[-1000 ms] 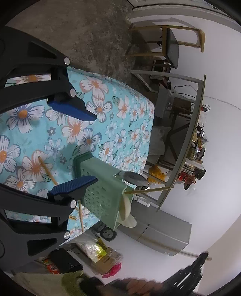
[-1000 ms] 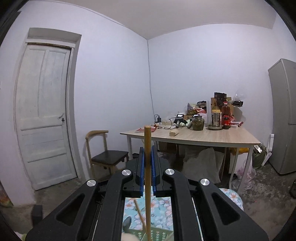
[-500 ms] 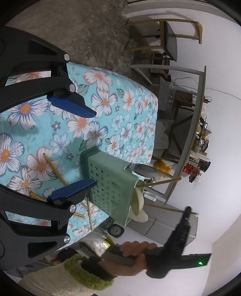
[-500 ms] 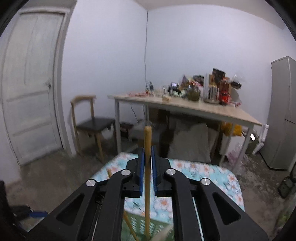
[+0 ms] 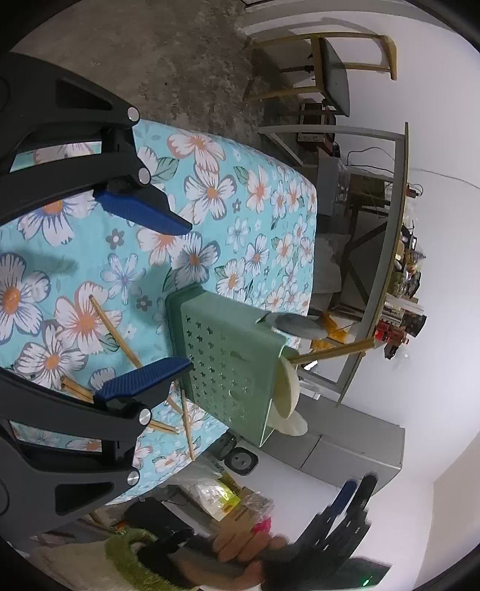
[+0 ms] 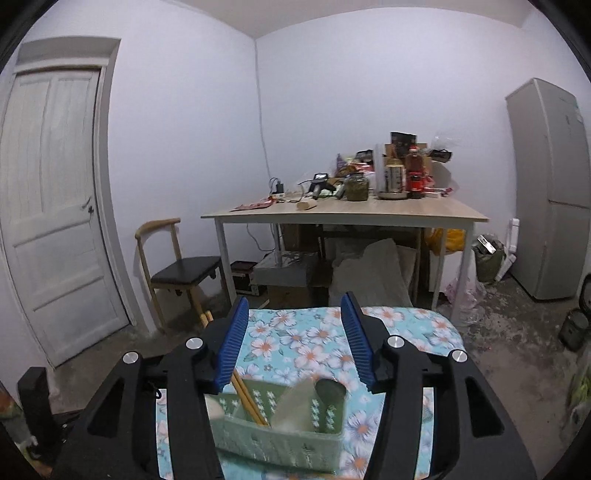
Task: Organize utensils
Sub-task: 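Lower the chopstick into the green holder and open the right tool, then grasp a loose wooden chopstick on the bedspread with the right tool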
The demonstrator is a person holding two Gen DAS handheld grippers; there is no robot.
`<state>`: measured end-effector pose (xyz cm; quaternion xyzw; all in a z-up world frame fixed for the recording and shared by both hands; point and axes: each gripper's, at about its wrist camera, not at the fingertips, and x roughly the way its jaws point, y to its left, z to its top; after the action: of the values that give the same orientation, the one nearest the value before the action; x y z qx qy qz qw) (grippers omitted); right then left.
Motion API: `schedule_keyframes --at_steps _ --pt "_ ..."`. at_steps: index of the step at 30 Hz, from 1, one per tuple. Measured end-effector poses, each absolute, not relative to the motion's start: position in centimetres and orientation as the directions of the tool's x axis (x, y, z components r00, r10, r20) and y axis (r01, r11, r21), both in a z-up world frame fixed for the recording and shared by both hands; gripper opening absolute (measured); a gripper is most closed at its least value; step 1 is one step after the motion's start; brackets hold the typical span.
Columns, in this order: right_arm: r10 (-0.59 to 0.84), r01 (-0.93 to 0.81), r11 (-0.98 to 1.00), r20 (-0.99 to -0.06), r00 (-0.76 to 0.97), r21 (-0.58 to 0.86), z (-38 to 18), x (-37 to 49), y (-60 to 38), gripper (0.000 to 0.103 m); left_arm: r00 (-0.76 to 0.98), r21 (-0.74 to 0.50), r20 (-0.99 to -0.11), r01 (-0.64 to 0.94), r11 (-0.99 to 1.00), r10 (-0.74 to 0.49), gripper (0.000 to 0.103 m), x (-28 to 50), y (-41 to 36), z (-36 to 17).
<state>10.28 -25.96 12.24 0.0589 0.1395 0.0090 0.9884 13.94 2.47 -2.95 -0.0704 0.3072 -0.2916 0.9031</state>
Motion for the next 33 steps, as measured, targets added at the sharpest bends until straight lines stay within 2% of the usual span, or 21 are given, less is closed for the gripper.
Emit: schedule_keyframes --at_steps 5,9,11,16,21,25,33 --pt "0.031 0.041 0.971 -0.299 0.954 0.235 10.3 6.1 -29.3 0.051 0.632 -0.277 -0.523 0.508 0.816 -0.571 0.065 13.6 1.1 -2.9" --pt "0.041 0.073 0.956 -0.376 0.926 0.285 6.9 4.4 -31.5 0.051 0.619 -0.257 -0.533 0.532 0.807 -0.578 0.065 13.2 -0.1 -2.8" --pt "0.051 0.070 0.962 -0.428 0.903 0.264 5.2 4.3 -31.7 0.047 0.610 -0.251 -0.540 0.541 0.803 -0.580 0.065 13.2 -0.6 -2.9" --pt "0.011 0.012 0.999 -0.601 0.799 0.034 0.0 6.6 -30.4 0.038 0.598 -0.234 -0.563 0.547 0.804 -0.571 0.065 13.2 -2.1 -3.2" --pt "-0.026 -0.076 0.991 -0.716 0.698 -0.110 -4.3 10.2 -30.2 0.031 0.590 -0.214 -0.587 0.548 0.809 -0.555 0.065 13.1 -3.1 -3.8" --pt "-0.016 -0.186 0.968 -0.776 0.631 -0.171 -6.7 13.1 -30.0 0.027 0.584 -0.206 -0.606 0.541 0.815 -0.541 0.065 13.5 -3.4 -4.2" --pt "-0.059 -0.357 0.889 -0.845 0.531 -0.286 -10.1 16.0 -28.2 0.027 0.574 -0.205 -0.628 0.529 0.824 -0.525 0.065 13.9 -3.6 -4.9"
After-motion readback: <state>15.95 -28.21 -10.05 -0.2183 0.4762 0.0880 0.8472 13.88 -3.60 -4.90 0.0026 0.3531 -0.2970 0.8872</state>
